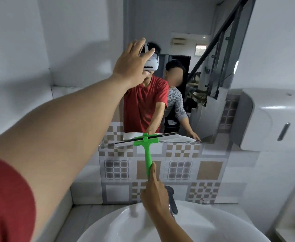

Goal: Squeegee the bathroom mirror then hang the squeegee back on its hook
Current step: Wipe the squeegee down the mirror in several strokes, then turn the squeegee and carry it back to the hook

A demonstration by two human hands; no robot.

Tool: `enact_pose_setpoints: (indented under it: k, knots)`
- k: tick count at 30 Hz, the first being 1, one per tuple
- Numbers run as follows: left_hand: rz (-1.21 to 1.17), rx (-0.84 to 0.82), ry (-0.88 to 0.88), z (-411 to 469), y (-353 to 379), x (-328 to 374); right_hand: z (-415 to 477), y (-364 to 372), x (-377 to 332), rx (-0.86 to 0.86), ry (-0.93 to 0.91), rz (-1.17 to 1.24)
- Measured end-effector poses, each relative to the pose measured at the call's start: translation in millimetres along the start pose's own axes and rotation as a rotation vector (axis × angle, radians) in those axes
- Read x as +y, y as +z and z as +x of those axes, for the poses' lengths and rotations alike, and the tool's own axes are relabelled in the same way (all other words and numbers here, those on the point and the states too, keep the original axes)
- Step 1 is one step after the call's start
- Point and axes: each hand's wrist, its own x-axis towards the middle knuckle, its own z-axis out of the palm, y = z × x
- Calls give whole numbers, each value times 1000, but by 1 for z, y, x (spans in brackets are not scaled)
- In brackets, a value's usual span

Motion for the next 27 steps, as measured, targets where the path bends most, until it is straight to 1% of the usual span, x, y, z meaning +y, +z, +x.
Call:
enact_pose_setpoints:
  k: [5,10,14,17,20,22,27]
  knots:
    - [-7,-4,-5,1,1,1,-3,2,3,-22,8,19]
    - [6,-13,-1,3,4,-1,-11,-2,10,-57,19,-27]
    - [27,-77,-21,-3,1,3,-15,-11,14,-87,12,-43]
    - [-11,-111,-39,-30,-6,13,-23,-36,12,-113,-36,-101]
    - [-109,-132,-52,-69,-19,28,-31,-81,9,-185,-99,-139]
    - [-237,-195,-65,-95,-31,47,-34,-115,6,-207,-167,-239]
    - [-522,-482,-79,-164,-65,103,-47,-193,-3,-141,-344,-497]
